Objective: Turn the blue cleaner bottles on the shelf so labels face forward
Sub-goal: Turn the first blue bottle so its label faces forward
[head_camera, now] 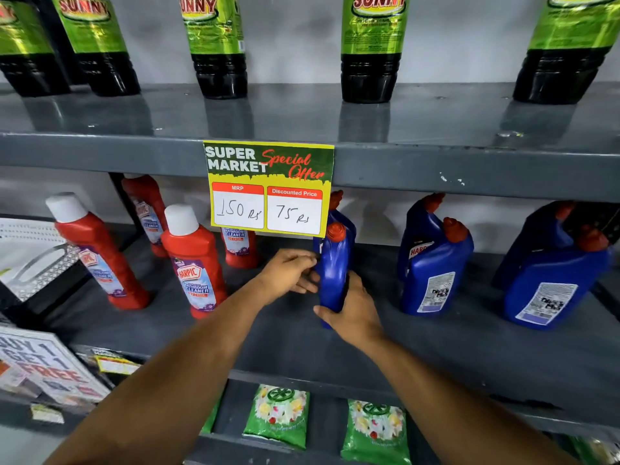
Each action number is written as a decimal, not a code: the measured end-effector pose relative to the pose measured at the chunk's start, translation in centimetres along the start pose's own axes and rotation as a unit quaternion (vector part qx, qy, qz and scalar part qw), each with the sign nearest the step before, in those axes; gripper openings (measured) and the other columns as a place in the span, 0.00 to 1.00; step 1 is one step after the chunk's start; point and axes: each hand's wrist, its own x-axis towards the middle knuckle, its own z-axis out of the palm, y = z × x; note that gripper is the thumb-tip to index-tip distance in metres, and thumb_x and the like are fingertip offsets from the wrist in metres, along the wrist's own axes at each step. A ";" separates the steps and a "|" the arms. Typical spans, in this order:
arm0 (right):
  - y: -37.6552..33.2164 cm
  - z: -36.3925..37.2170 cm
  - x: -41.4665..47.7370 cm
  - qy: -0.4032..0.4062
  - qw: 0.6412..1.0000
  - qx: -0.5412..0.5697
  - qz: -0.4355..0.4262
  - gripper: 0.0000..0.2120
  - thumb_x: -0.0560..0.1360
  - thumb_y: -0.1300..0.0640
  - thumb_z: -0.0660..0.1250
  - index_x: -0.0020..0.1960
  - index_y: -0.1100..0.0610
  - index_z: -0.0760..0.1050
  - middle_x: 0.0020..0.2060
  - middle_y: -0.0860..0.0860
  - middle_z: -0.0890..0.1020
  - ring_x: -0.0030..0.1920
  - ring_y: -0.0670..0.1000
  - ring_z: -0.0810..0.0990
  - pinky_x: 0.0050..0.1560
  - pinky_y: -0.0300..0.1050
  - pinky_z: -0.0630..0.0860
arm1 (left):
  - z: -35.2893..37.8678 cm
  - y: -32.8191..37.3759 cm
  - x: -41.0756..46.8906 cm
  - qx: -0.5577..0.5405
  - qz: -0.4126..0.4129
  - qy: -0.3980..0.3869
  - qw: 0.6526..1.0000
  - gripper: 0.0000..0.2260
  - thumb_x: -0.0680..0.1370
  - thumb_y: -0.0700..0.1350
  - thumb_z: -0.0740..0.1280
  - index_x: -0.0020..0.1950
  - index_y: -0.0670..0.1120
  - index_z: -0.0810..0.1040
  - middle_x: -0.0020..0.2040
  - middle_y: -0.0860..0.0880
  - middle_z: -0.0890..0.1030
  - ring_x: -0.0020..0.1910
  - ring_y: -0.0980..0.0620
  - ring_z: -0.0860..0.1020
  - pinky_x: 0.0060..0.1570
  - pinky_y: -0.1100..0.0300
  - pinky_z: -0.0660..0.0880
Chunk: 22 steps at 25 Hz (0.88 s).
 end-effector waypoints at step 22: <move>4.1 -2.3 1.6 -0.087 0.992 0.093 0.017 0.29 0.68 0.56 0.74 0.65 0.48 0.67 0.58 0.47 0.81 0.59 0.47 0.80 0.63 0.53 0.75 | 0.8 -2.7 0.6 -0.033 0.039 -0.044 0.998 0.16 0.75 0.35 0.68 0.61 0.45 0.75 0.58 0.45 0.81 0.56 0.52 0.79 0.54 0.60 0.76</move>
